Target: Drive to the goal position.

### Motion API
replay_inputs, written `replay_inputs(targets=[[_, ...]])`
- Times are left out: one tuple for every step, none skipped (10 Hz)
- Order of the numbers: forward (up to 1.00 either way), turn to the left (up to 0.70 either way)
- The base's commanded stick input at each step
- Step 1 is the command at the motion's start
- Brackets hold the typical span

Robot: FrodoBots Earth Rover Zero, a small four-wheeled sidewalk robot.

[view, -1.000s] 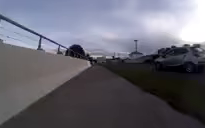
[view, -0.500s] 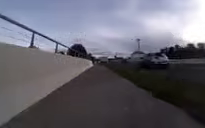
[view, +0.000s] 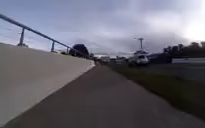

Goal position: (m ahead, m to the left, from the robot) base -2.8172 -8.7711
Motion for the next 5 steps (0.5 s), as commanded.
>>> replay_inputs(targets=[[0.85, -0.34], [0.85, -0.34], [0.85, -0.34], [0.85, -0.34], [0.85, -0.34]])
